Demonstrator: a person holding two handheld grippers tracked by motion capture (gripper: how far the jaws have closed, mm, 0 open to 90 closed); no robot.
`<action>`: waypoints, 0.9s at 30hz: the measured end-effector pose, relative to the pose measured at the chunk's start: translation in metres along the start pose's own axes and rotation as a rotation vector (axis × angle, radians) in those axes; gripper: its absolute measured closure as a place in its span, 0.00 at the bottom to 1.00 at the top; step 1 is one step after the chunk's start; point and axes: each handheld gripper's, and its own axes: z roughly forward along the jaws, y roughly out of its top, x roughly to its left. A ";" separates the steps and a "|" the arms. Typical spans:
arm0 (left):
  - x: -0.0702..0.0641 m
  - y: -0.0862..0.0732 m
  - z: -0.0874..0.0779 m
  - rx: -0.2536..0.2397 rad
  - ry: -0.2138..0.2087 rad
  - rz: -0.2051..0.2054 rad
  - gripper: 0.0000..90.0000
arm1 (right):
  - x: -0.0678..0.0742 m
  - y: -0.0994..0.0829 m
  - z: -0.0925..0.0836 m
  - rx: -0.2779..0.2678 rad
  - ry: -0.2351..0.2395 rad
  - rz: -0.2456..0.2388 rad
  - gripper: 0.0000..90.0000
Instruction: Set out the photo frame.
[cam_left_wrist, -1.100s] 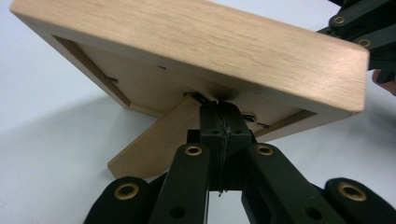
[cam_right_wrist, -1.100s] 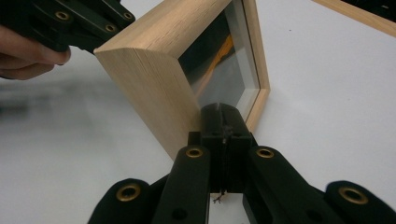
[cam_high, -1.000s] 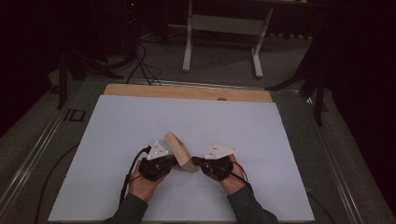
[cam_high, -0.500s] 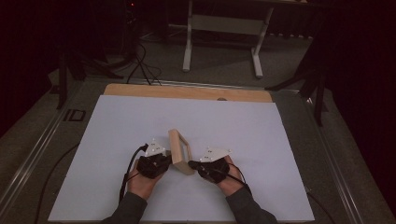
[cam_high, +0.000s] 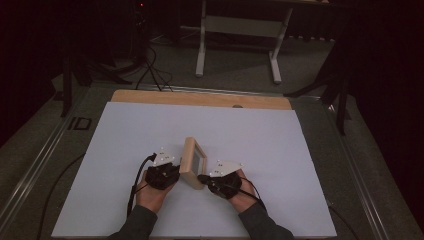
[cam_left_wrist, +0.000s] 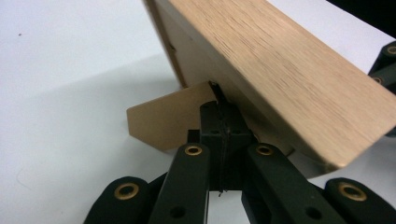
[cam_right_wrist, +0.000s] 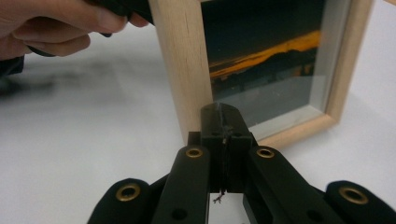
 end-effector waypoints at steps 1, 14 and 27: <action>0.001 0.000 0.000 -0.001 -0.001 0.000 1.00 | 0.001 0.000 0.001 -0.002 -0.001 0.000 0.99; 0.008 0.003 -0.013 -0.054 0.073 -0.031 0.81 | -0.003 0.001 -0.002 -0.012 -0.013 0.008 0.78; 0.013 0.014 -0.041 -0.142 0.100 -0.101 0.58 | -0.011 0.000 -0.008 -0.031 -0.043 0.044 0.65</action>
